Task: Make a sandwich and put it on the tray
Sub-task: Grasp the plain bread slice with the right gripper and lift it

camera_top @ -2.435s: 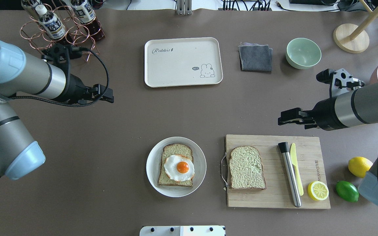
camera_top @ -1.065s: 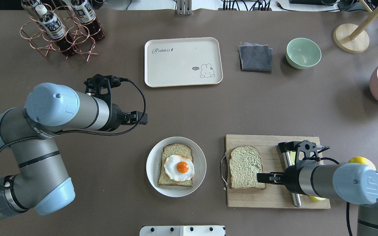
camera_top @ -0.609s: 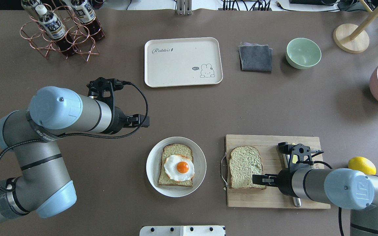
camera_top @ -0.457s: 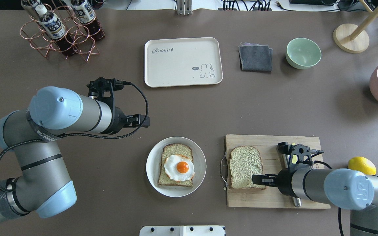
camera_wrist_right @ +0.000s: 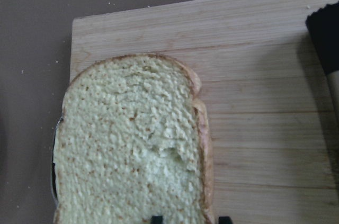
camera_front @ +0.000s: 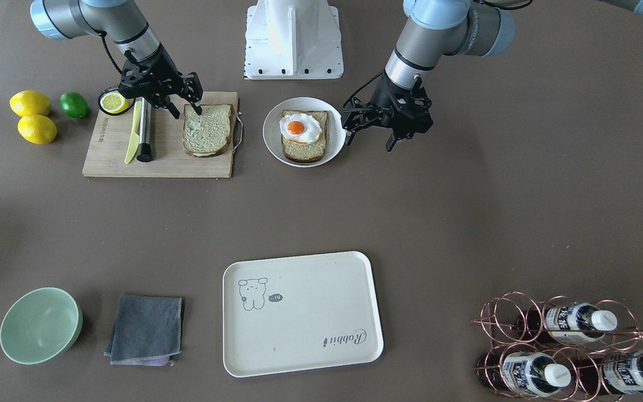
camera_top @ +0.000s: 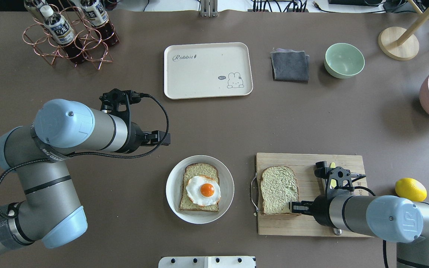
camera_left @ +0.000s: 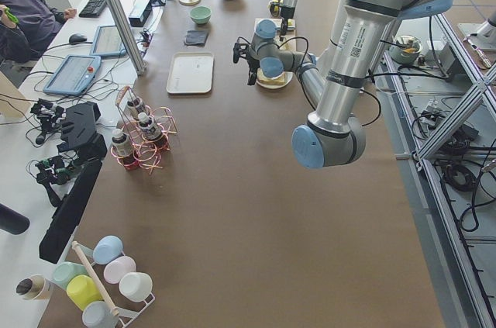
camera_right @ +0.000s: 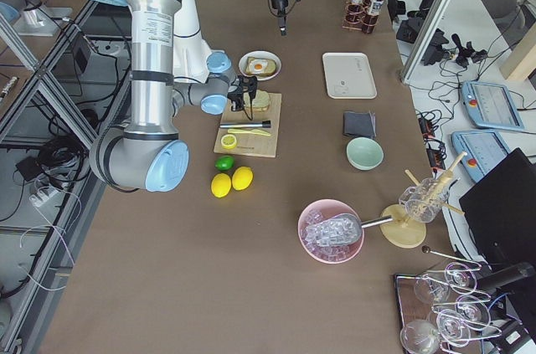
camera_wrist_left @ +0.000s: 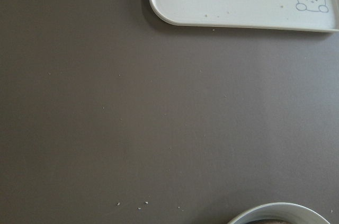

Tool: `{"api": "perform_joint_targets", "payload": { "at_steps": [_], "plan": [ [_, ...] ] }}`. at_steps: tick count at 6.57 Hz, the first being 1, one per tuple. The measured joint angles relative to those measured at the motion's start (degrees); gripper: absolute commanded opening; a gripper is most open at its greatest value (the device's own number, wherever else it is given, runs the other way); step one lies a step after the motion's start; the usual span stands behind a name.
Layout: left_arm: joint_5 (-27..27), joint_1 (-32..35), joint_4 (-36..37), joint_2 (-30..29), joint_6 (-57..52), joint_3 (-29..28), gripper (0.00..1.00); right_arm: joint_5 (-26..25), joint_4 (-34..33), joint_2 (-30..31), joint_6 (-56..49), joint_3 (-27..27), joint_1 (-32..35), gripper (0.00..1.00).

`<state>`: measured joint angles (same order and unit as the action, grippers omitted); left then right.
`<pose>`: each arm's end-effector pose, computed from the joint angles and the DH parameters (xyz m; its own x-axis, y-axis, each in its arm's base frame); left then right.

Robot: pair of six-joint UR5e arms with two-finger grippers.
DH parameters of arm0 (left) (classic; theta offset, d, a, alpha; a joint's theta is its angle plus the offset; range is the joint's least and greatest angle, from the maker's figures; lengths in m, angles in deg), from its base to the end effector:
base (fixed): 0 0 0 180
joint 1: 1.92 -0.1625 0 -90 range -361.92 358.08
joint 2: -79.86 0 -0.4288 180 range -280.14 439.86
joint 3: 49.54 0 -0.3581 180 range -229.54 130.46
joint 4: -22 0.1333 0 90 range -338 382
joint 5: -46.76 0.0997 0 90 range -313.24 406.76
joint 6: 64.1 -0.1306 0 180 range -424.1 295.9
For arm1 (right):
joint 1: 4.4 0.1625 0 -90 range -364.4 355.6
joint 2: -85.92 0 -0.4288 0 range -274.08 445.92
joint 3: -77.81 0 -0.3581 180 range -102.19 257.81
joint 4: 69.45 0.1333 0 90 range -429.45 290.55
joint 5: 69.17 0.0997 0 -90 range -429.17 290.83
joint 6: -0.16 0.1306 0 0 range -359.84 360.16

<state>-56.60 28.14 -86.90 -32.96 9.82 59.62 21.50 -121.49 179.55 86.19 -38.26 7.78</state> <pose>0.4607 -0.3858 0.2930 0.4913 0.0270 -0.8706 0.1837 0.9738 0.1339 -0.4283 -0.2273 0.4316 0.4956 0.0361 0.8678 -0.1671 0.9844 0.0544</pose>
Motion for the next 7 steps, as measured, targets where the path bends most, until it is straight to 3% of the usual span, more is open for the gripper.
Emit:
{"api": "perform_joint_targets", "payload": {
  "at_steps": [5,6,7],
  "plan": [
    [-0.3,0.0,-0.2,0.0,-0.2,-0.2,0.98,1.4,-1.1,-0.5,-0.3,-6.6,2.1,0.0],
    [-0.5,0.1,-0.2,0.1,-0.7,-0.2,0.98,1.7,-2.7,-3.1,-0.3,-6.9,2.4,0.0],
    [-0.7,0.3,-0.3,0.5,-2.3,-0.1,0.98,1.7,-8.4,-9.4,-0.1,-6.7,2.3,0.0]
  ]
}}
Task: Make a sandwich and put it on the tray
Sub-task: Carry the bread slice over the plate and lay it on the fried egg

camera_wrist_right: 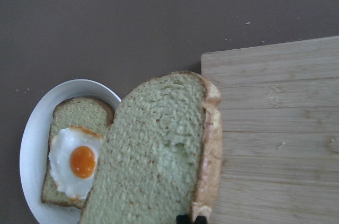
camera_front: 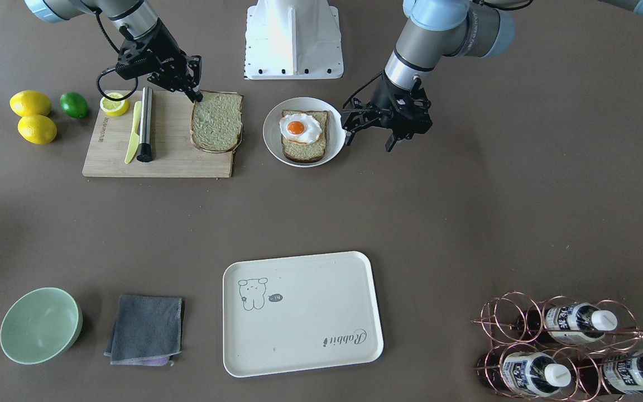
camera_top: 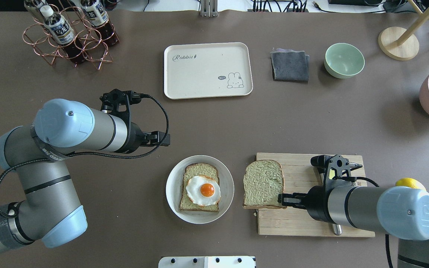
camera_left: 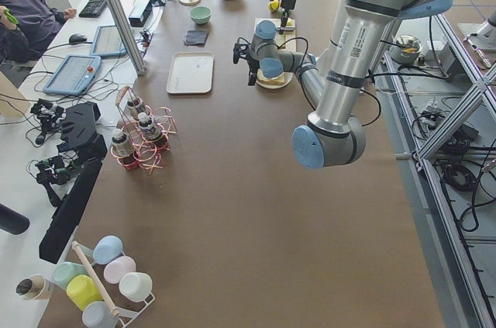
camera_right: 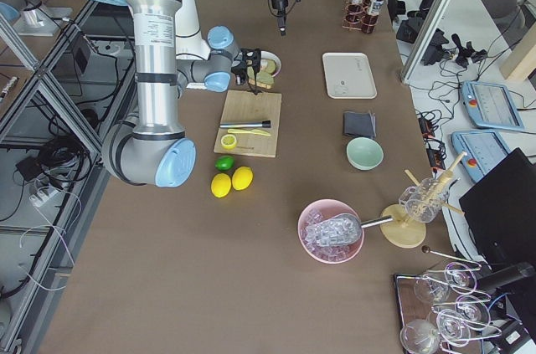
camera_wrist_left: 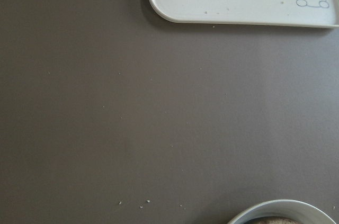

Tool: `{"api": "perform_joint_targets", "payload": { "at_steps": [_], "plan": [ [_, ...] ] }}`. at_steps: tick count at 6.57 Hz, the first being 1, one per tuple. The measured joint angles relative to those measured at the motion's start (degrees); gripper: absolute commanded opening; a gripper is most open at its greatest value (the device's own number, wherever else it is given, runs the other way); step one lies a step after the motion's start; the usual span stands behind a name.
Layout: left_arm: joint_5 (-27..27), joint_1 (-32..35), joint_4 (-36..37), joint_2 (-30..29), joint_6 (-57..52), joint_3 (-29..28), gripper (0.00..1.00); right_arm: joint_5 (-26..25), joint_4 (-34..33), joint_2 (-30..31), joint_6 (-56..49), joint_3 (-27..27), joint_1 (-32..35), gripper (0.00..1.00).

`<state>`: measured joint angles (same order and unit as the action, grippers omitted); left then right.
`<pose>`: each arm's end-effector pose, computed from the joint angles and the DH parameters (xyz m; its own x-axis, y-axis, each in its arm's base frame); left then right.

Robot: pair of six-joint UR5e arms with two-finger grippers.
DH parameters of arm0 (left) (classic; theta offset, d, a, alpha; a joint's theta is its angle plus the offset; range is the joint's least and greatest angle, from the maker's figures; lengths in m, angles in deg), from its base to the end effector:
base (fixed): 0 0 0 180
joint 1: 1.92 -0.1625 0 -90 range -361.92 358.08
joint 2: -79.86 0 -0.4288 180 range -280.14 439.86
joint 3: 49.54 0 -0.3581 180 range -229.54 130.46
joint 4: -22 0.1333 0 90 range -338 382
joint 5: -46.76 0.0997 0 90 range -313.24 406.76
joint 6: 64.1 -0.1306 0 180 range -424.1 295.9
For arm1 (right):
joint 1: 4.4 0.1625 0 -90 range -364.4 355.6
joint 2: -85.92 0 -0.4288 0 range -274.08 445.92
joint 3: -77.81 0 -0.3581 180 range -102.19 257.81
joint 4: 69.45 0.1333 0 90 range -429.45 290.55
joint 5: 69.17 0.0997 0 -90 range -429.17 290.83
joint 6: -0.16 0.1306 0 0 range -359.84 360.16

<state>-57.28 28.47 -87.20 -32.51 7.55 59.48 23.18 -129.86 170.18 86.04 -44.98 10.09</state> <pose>0.4585 -0.3867 0.2976 0.4992 0.0613 -0.8643 0.1594 0.9740 0.1612 -0.4339 -0.2443 0.3222 0.3752 0.0228 0.9267 -0.1867 0.9811 0.0514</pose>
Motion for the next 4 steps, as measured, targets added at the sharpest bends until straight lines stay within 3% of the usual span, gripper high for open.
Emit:
{"api": "perform_joint_targets", "payload": {
  "at_steps": [2,4],
  "plan": [
    [-2.0,1.3,-0.2,0.9,-3.3,0.0,0.98,-1.6,-9.0,-10.5,0.4,1.8,-1.2,0.0],
    [-4.7,2.8,-0.3,2.0,-4.5,-0.1,0.98,-4.1,-10.6,-15.7,0.5,5.2,-3.1,0.0]
  ]
}}
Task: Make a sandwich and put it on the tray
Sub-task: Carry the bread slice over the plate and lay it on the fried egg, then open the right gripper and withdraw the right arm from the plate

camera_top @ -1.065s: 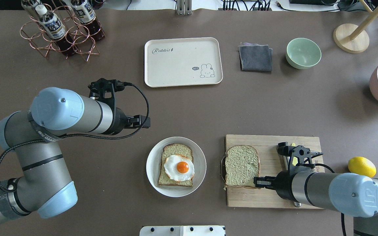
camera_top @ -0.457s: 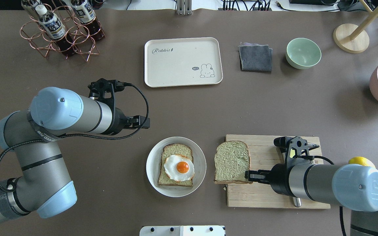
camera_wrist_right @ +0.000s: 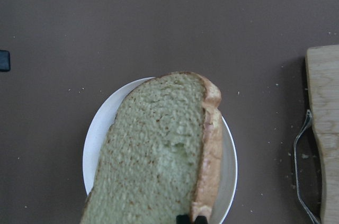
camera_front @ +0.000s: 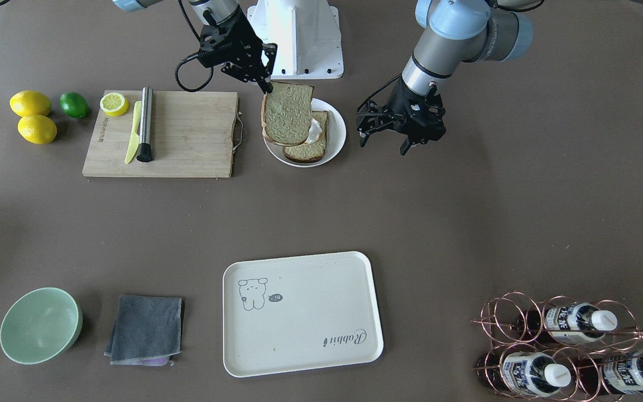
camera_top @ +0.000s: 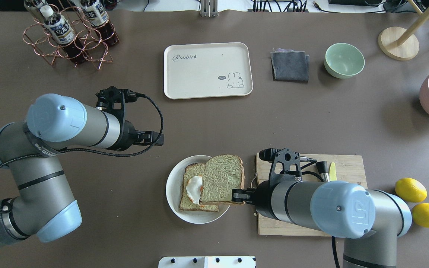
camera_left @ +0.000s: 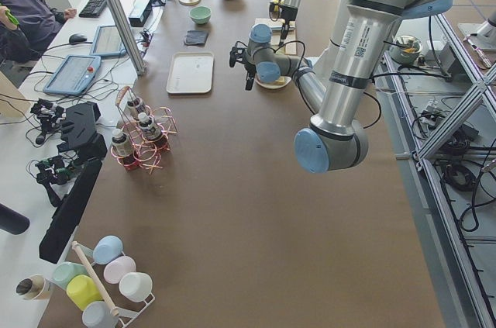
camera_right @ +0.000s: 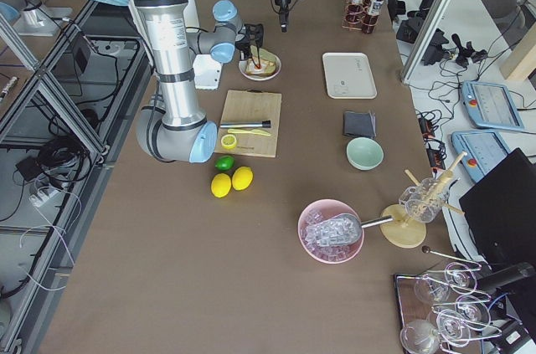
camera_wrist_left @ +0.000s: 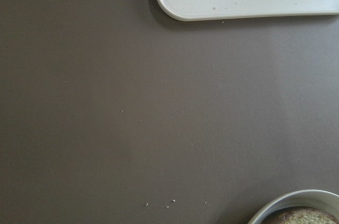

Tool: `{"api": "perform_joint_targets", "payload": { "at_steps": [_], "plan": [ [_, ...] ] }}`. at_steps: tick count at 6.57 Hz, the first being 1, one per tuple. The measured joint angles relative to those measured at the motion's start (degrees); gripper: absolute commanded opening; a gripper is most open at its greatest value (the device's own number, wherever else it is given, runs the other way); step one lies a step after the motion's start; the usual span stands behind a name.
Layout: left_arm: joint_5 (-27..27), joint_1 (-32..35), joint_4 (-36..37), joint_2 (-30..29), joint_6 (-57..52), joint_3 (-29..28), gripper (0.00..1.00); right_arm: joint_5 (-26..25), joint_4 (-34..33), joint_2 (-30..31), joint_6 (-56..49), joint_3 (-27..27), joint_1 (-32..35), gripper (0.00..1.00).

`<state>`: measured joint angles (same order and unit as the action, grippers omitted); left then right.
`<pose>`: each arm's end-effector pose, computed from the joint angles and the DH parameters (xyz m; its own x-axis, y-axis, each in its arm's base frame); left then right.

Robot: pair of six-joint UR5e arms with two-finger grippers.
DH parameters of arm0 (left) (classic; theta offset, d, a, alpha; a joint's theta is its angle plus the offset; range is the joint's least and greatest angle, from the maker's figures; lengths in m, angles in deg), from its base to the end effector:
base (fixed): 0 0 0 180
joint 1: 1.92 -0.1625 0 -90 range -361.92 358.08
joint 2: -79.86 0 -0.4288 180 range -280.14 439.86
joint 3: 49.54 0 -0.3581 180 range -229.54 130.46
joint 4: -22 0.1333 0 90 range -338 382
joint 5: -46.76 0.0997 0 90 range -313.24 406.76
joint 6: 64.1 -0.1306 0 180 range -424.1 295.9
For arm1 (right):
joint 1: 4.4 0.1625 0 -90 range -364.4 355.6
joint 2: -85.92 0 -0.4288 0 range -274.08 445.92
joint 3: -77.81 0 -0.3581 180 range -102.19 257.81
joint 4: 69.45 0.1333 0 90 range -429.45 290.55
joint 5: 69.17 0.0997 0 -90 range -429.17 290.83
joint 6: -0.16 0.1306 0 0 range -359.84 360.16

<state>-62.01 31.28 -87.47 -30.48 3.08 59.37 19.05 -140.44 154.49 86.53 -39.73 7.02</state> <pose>0.4385 -0.3960 0.3170 0.5123 0.1036 -0.8525 0.0973 0.9793 0.1775 -0.5121 -0.2436 0.2480 0.3811 0.0124 0.9245 -0.2024 0.9768 0.0703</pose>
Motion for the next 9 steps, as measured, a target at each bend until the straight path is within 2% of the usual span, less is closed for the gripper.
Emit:
{"api": "perform_joint_targets", "payload": {
  "at_steps": [2,8,9],
  "plan": [
    [-0.4,0.2,0.0,0.2,-0.1,0.0,0.98,-1.7,0.0,-1.6,-0.5,2.5,-1.3,0.0],
    [-0.5,0.3,0.0,0.2,-0.1,0.0,0.98,-2.1,0.4,-4.7,-2.4,7.7,-1.6,0.0],
    [-0.4,0.3,0.0,0.2,-0.1,0.0,0.98,-2.1,0.4,-4.9,-2.4,8.3,-1.6,0.75]
  ]
}}
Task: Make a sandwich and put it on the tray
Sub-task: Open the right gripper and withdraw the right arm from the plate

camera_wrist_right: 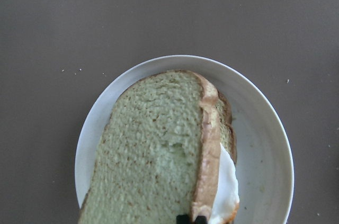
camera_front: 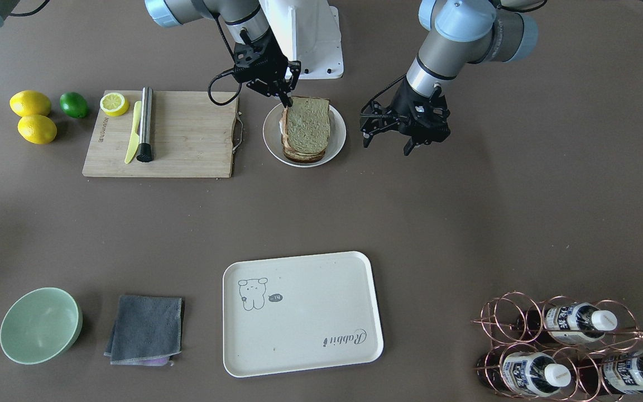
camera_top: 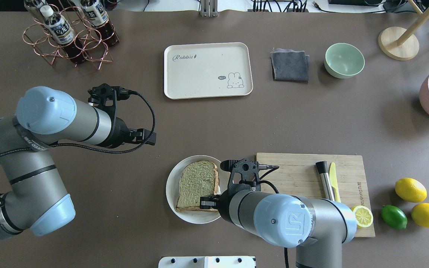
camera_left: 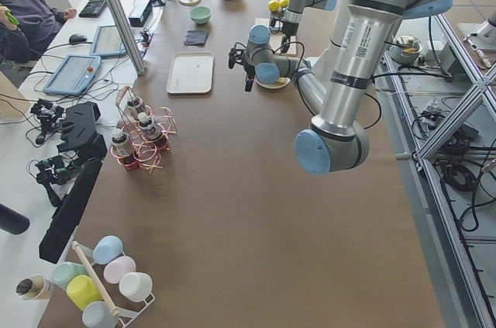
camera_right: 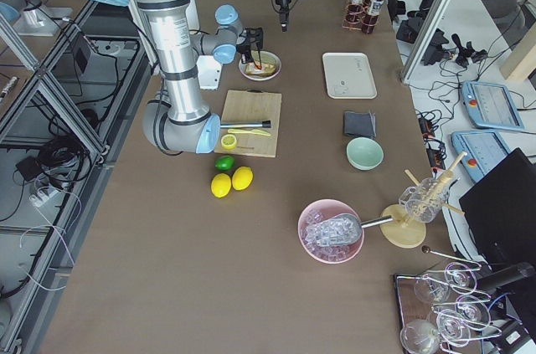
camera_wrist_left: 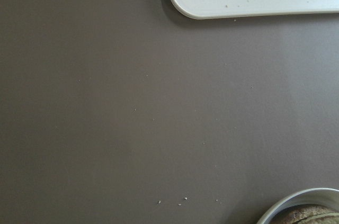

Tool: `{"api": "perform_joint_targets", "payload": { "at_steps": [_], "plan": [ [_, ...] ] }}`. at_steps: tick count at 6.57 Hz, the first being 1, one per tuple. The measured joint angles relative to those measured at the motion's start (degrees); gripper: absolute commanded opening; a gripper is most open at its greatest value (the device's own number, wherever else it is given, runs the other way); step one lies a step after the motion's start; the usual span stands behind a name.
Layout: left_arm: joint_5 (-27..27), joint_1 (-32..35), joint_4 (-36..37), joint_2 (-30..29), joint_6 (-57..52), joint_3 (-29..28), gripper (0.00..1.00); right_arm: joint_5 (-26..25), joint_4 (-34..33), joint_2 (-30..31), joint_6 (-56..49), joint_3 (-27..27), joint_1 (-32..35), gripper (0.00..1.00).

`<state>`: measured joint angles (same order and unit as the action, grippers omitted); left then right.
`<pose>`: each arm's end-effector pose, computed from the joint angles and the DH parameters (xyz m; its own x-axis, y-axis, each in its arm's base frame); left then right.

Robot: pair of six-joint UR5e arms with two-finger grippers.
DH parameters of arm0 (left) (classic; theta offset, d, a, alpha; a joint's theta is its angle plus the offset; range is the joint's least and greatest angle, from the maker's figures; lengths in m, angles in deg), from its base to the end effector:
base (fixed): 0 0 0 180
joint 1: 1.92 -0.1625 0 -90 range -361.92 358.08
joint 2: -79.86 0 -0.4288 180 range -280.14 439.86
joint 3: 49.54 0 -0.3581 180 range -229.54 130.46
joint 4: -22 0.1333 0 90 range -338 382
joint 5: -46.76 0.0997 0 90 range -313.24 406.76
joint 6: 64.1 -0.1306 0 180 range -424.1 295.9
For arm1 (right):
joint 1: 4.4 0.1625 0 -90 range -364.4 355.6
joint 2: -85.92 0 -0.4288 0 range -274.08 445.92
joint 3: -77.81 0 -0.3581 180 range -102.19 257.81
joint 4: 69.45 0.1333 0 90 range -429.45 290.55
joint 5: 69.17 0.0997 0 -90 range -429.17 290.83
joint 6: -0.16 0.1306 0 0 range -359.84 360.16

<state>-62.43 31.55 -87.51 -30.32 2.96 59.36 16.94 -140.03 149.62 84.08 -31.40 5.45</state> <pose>0.4366 -0.3970 0.3184 0.5122 0.1027 -0.8527 0.0947 0.9800 0.1749 -0.5680 -0.2429 0.2564 0.4396 -0.0309 0.8977 -0.1857 0.9747 0.1245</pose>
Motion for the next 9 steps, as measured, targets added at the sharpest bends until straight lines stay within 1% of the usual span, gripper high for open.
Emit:
{"api": "perform_joint_targets", "payload": {
  "at_steps": [1,3,4,5,6,7,8,9],
  "plan": [
    [0.0,0.0,0.0,-0.1,0.0,0.0,0.98,-0.4,0.0,0.1,-0.1,0.4,0.0,1.0],
    [0.1,-0.1,0.0,-0.3,0.1,-0.2,0.98,-1.2,0.0,0.2,-0.6,0.6,0.6,1.0],
    [0.1,-0.1,0.0,-0.4,0.1,-0.4,0.98,-0.1,-0.1,0.4,-1.6,0.4,2.3,1.0],
    [0.2,-0.1,0.0,-0.6,0.2,-0.6,0.98,3.8,-0.5,0.6,-3.0,0.3,6.2,1.0],
    [0.2,-0.3,0.0,-0.6,0.4,-0.7,0.98,9.9,-1.8,1.2,-5.3,0.2,11.9,1.0],
    [0.2,-0.5,0.0,-0.6,0.6,-0.7,0.98,16.3,-5.2,1.9,-9.9,0.2,18.7,1.0],
    [0.2,-0.8,0.0,-0.6,1.5,-0.7,0.98,22.1,-9.9,2.6,-16.6,0.1,25.2,1.0],
    [0.3,-1.5,-0.1,-0.7,3.2,-0.7,0.98,26.8,-14.6,4.3,-25.6,0.1,31.8,1.0]
  ]
}}
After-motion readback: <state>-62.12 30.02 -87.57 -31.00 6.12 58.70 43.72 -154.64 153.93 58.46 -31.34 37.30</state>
